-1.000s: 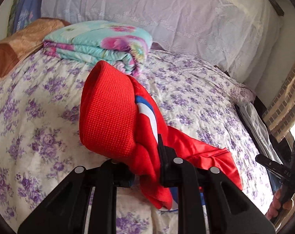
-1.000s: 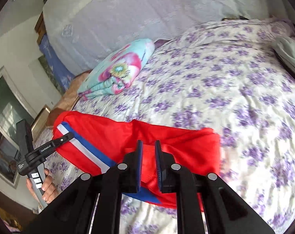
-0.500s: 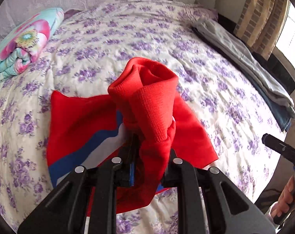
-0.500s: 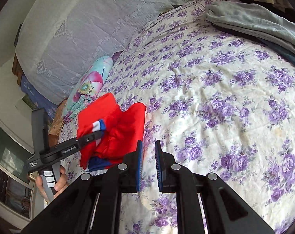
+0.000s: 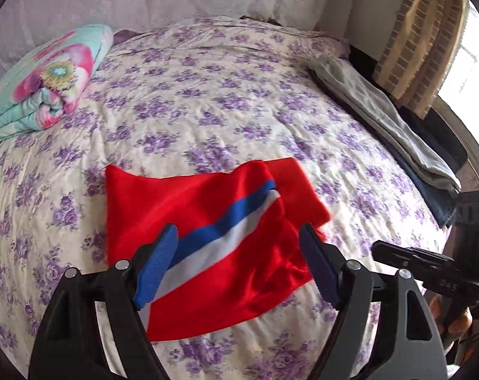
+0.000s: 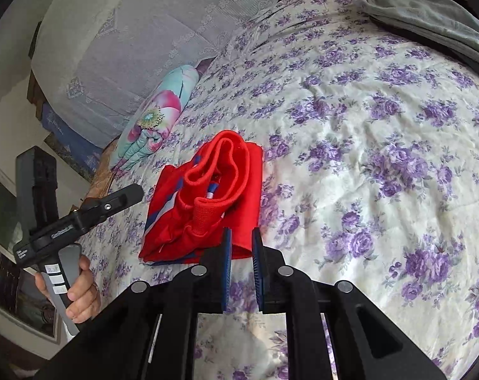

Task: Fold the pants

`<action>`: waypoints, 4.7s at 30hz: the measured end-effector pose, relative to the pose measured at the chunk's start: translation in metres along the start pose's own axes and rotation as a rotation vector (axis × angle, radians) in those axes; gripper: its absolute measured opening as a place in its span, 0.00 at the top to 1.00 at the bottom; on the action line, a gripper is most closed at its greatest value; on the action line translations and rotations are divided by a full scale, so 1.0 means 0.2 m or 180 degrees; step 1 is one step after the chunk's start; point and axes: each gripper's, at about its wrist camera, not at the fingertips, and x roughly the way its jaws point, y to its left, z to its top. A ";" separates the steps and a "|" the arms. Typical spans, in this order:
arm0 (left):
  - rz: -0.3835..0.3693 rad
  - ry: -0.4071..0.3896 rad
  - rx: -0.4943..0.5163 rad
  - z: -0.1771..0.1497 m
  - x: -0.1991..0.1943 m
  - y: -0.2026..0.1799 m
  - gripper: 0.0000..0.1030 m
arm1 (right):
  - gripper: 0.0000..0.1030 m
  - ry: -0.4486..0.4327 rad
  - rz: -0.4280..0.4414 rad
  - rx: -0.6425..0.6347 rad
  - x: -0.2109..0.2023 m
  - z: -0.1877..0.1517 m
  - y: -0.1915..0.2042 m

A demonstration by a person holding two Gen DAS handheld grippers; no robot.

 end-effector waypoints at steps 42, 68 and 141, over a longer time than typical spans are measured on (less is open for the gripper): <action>-0.0355 0.0250 -0.0609 -0.30 0.03 0.36 0.63 | 0.78 0.1619 -0.0989 -0.2106 1.39 0.51 0.89; -0.0297 0.0300 -0.0411 -0.31 0.03 0.23 0.60 | 0.26 0.0873 -0.0642 -0.0976 0.42 0.44 0.43; -0.0311 0.0442 -0.1023 1.33 1.01 0.87 0.80 | 0.67 0.0170 -0.0985 -0.0444 1.43 1.53 0.03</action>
